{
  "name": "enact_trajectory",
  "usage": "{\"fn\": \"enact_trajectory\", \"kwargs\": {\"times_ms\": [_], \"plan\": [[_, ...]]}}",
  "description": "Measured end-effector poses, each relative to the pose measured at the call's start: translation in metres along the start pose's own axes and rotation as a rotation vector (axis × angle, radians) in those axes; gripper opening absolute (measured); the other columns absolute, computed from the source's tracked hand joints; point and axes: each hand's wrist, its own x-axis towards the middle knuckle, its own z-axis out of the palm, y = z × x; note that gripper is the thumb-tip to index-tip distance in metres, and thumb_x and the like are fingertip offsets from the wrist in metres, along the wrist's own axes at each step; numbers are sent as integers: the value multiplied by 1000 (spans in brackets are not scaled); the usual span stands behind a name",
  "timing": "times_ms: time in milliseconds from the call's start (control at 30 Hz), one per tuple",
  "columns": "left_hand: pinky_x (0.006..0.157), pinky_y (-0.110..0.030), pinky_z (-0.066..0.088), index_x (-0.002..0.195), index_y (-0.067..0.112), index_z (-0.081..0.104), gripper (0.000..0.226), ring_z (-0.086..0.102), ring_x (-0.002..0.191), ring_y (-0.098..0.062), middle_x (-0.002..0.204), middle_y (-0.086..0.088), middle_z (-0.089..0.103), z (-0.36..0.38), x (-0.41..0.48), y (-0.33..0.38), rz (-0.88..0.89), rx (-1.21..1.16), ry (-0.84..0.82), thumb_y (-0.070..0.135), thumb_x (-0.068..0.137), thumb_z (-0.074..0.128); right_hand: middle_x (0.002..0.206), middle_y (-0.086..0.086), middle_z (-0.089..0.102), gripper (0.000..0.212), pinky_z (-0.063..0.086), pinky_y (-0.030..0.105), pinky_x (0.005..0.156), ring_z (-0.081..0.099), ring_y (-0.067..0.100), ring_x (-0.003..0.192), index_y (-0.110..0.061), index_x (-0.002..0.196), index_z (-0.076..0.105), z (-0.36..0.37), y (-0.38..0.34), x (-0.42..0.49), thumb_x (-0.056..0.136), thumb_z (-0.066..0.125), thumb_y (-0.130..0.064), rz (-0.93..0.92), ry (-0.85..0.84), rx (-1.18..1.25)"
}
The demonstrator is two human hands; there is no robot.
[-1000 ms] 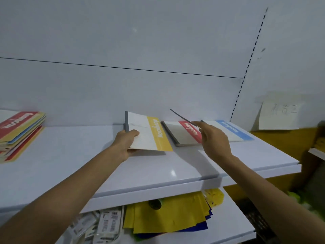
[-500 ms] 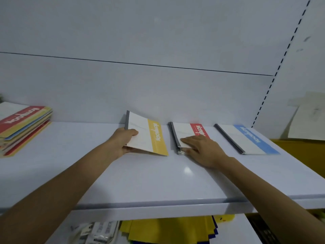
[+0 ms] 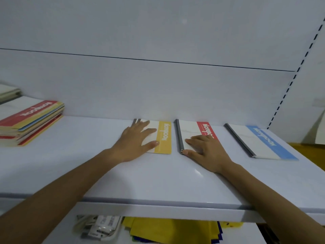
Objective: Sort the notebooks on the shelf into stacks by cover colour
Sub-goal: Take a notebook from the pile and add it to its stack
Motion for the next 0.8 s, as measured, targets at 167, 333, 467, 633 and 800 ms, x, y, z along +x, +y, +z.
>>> {"fn": "enact_trajectory", "kwargs": {"times_ms": [167,333,467,633,800], "plan": [[116,-54,4,137,49,39,77,6,146,-12,158,10,15,10,-10,-1,-174,-49,-170,85,69,36,141,-1,47,76,30,33,107,42,19,130,-34,129,56,0,-1,-1,76,32,-82,17,-8,-14],[116,-42,20,135,36,48,78,19,144,-15,155,-1,26,8,-12,-2,-202,-45,-103,81,72,47,133,-2,56,62,34,27,100,50,18,122,-26,127,60,-3,-4,-3,84,45,-67,-18,12,-16],[111,-32,23,135,33,48,67,21,143,-15,153,-3,29,5,-13,-1,-239,-97,-107,67,78,57,131,-6,56,61,35,24,95,50,14,120,-27,126,60,-2,-2,0,83,45,-68,-7,-2,-12],[107,-31,31,133,35,50,65,34,135,-18,140,2,44,2,-9,-3,-240,-132,-139,67,77,60,129,-6,54,74,37,30,98,49,16,118,-35,131,53,0,1,4,79,28,-81,-8,-40,-16],[101,-30,31,137,29,46,63,38,126,-18,129,3,48,-3,-10,6,-186,-31,-180,63,84,53,137,-2,43,61,31,38,105,40,23,125,-47,139,36,-4,-4,6,86,23,-74,-24,-149,-149]]}}
